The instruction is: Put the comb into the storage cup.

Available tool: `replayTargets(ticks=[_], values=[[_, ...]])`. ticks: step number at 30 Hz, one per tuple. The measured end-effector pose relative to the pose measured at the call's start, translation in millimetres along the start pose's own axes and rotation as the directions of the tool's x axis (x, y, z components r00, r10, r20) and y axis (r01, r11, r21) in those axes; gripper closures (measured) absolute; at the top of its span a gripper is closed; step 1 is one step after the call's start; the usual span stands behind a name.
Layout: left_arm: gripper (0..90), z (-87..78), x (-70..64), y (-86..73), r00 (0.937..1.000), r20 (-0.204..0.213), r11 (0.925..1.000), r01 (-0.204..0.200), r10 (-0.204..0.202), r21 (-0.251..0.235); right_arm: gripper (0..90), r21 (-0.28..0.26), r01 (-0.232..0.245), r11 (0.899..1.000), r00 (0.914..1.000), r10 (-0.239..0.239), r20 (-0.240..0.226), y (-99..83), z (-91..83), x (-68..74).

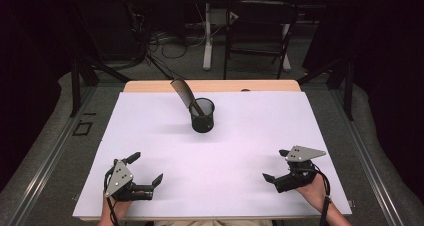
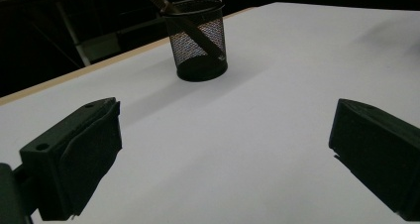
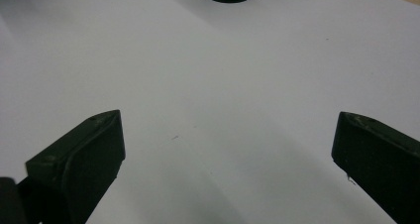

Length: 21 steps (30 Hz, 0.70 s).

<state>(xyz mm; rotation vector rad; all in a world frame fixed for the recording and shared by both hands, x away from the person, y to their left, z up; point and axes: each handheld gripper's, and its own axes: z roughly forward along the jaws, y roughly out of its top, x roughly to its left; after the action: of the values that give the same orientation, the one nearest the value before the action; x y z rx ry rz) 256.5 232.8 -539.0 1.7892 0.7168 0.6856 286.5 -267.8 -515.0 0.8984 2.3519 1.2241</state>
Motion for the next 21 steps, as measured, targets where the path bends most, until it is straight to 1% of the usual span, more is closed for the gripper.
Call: replayTargets(ticks=[2,7,12,18,21], values=[[0.0,0.0,-0.1,-0.1,1.0000,0.000,1.0000,0.000,0.000,0.000,0.0,-0.002,-0.007,1.000,1.0000,0.007,0.002,-3.1,-1.1,1.2],[0.0,0.3,0.0,-0.3,1.0000,0.001,1.0000,0.000,0.000,0.003,0.0,0.000,-0.005,1.000,0.9999,0.005,0.011,-9.4,-4.1,3.7],[0.0,0.4,-0.4,-0.3,1.0000,-0.001,1.0000,-0.002,0.002,0.003,0.0,-0.010,-0.002,1.000,0.9998,0.002,0.022,-14.5,-8.5,5.6],[0.0,1.0,0.0,-0.9,1.0000,0.000,1.0000,0.003,-0.003,0.006,0.0,-0.017,-0.013,1.000,0.9988,0.014,0.046,-22.6,-17.0,6.7],[0.0,1.9,-0.4,-0.9,1.0000,0.002,1.0000,0.003,-0.003,0.008,0.0,-0.031,-0.021,0.999,0.9984,0.023,0.051,-26.2,-19.5,6.5]])
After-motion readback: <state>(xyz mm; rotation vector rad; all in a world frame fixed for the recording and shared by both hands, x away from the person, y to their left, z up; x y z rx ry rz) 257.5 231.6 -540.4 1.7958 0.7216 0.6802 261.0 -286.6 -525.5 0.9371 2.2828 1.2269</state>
